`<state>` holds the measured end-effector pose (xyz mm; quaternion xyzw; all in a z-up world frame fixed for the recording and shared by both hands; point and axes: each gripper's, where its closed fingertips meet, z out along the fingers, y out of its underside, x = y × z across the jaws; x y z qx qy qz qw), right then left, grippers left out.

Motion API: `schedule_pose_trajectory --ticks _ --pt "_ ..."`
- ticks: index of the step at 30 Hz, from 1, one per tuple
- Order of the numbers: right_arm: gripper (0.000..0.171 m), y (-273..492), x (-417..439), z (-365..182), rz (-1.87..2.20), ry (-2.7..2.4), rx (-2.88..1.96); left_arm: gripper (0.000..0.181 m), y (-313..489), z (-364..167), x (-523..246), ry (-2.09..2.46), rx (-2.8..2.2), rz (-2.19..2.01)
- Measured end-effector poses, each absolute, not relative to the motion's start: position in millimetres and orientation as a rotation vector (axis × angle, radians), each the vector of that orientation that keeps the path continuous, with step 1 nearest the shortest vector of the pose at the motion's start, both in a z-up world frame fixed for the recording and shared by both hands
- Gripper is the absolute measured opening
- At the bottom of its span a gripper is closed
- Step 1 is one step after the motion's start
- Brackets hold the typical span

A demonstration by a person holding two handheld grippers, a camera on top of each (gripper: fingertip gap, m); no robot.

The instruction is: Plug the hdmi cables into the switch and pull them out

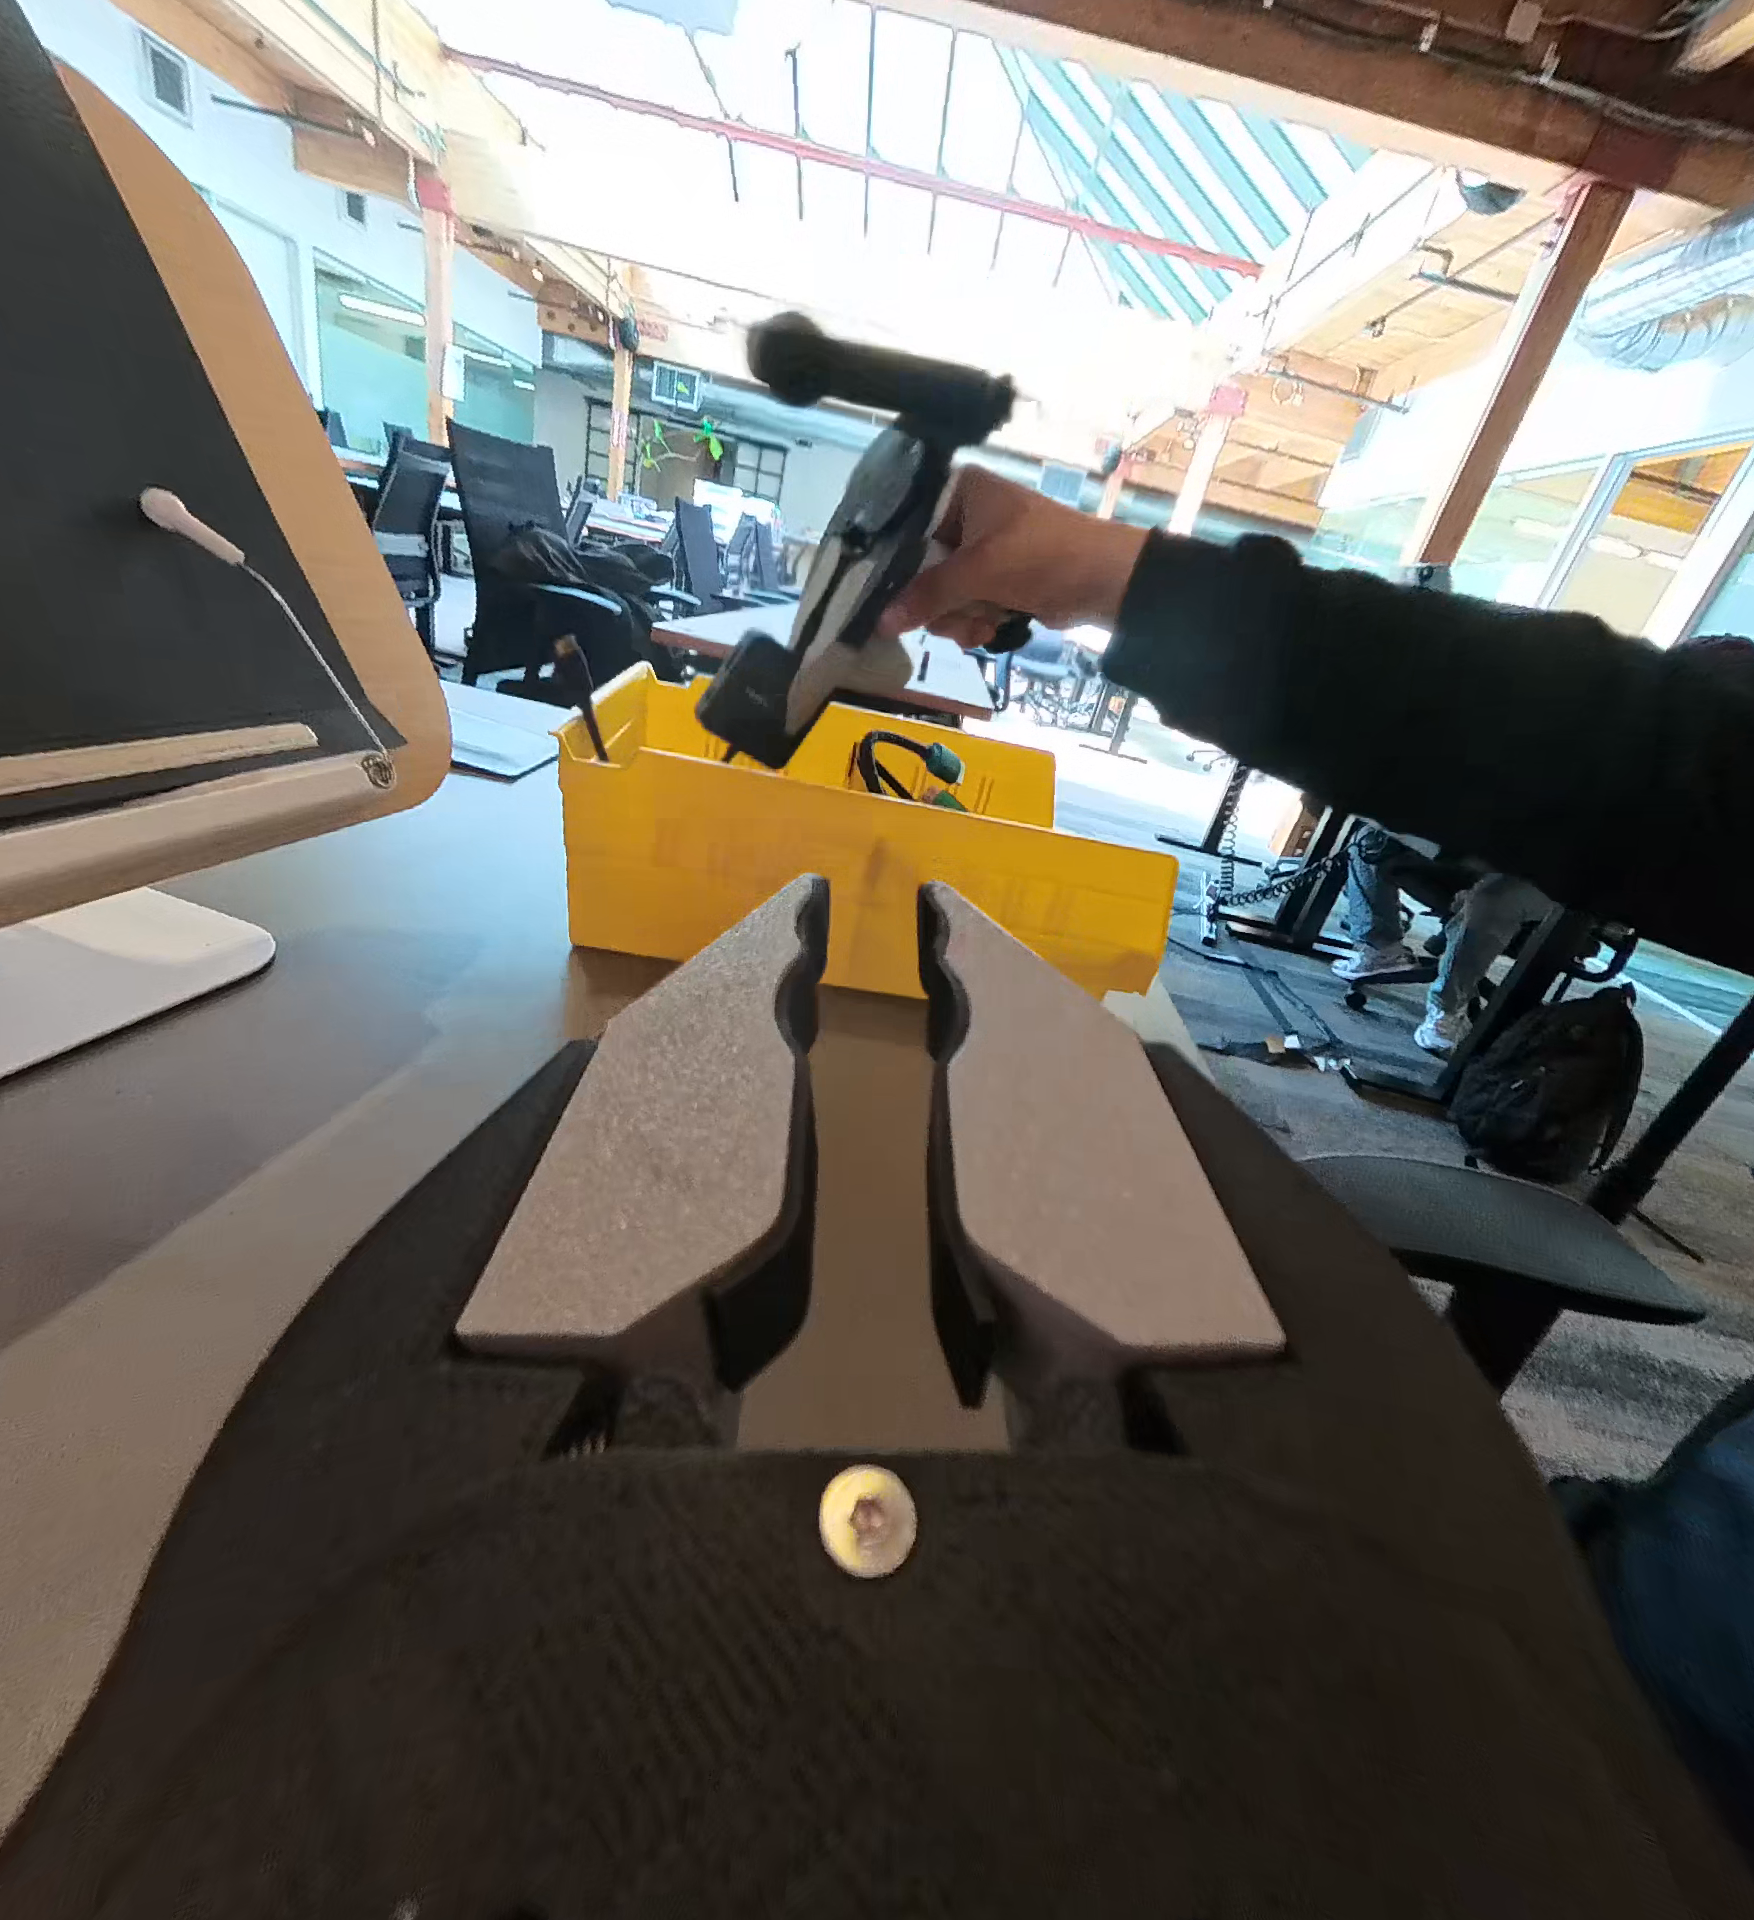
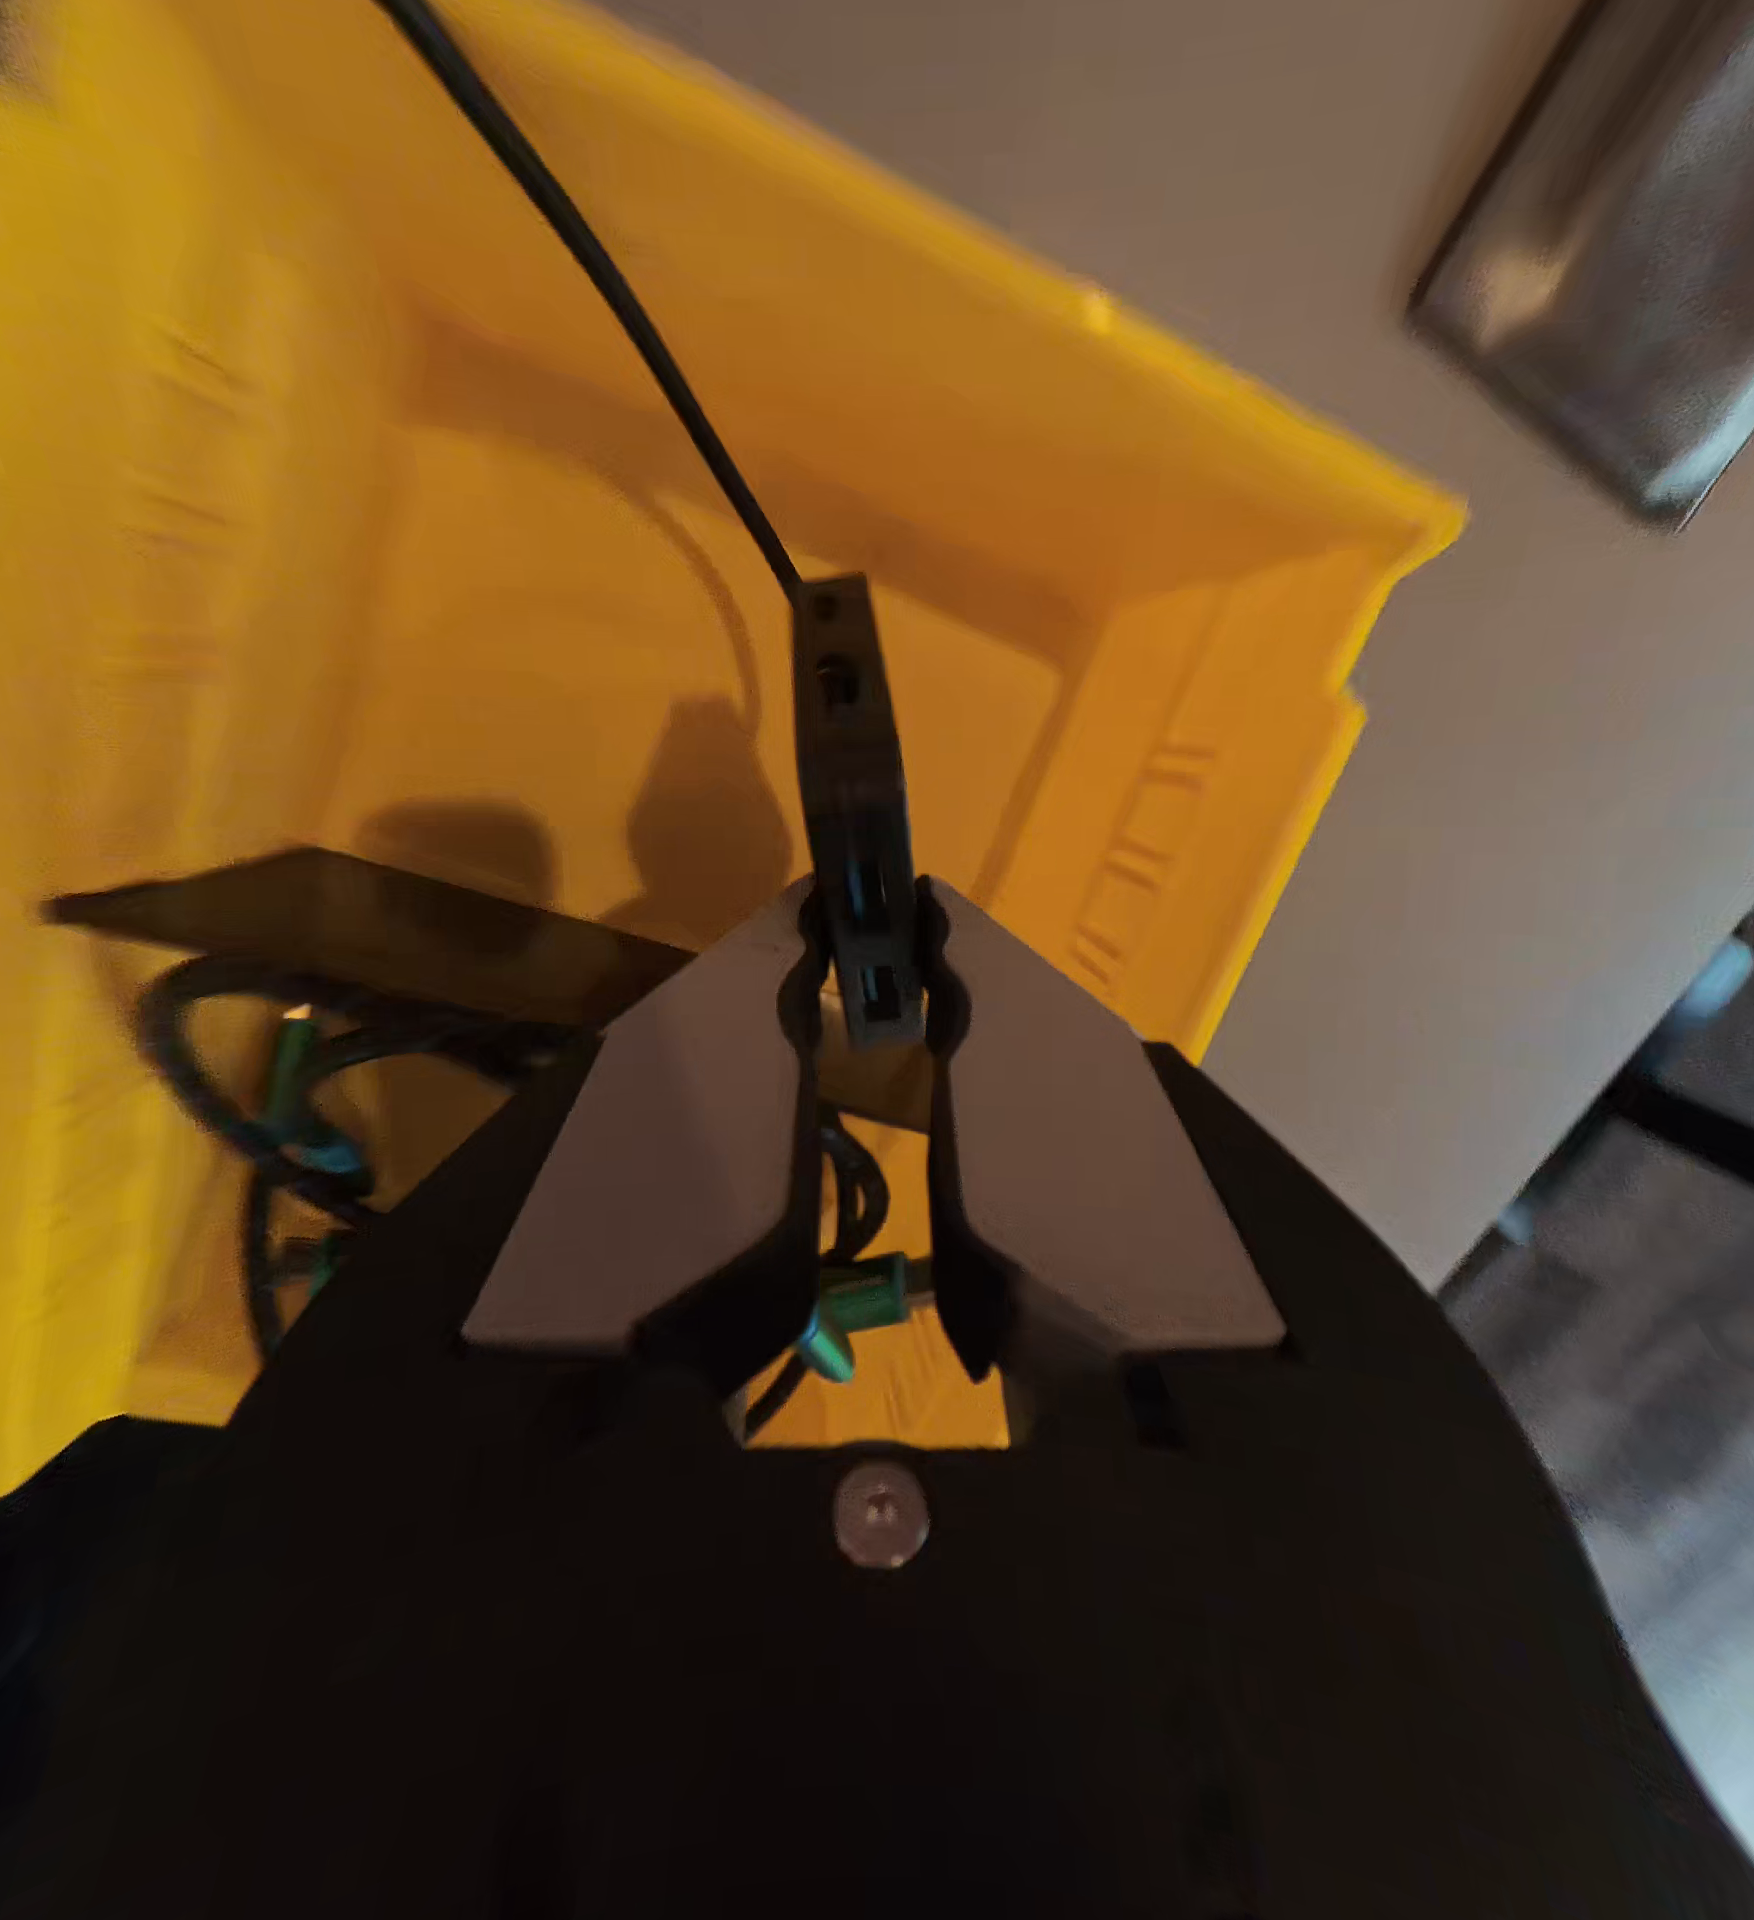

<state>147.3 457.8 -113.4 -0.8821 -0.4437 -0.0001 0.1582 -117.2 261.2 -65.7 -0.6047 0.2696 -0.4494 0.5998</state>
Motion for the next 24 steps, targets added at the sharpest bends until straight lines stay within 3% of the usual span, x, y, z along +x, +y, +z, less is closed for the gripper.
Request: schedule_pose_trajectory --ticks 4,9,11,16,19,24 --pt "0.022 470.1 173.8 -136.1 -0.318 -1.238 -2.686 0.015 261.6 -72.7 -113.9 0.641 -1.439 -1.047" --pt "0.028 485.9 151.7 -54.1 -0.363 -1.061 -2.417 0.027 277.9 -90.7 -116.0 0.605 -1.556 -0.962" --pt "0.032 459.4 100.1 -23.3 -0.040 -1.051 -2.296 0.032 281.1 -93.9 -116.4 0.605 -1.572 -0.910" --pt "0.059 322.0 -61.7 33.0 1.044 -1.157 -1.838 0.040 284.5 -109.3 -112.9 0.615 -1.643 -0.880" --pt "0.065 290.9 -115.2 -0.1 1.230 -1.157 -1.779 0.041 287.1 -112.9 -117.2 0.600 -1.659 -0.837" --pt "0.062 329.7 -165.0 -111.2 1.017 -1.150 -1.879 0.025 285.2 -102.1 -133.8 0.551 -1.603 -0.784"
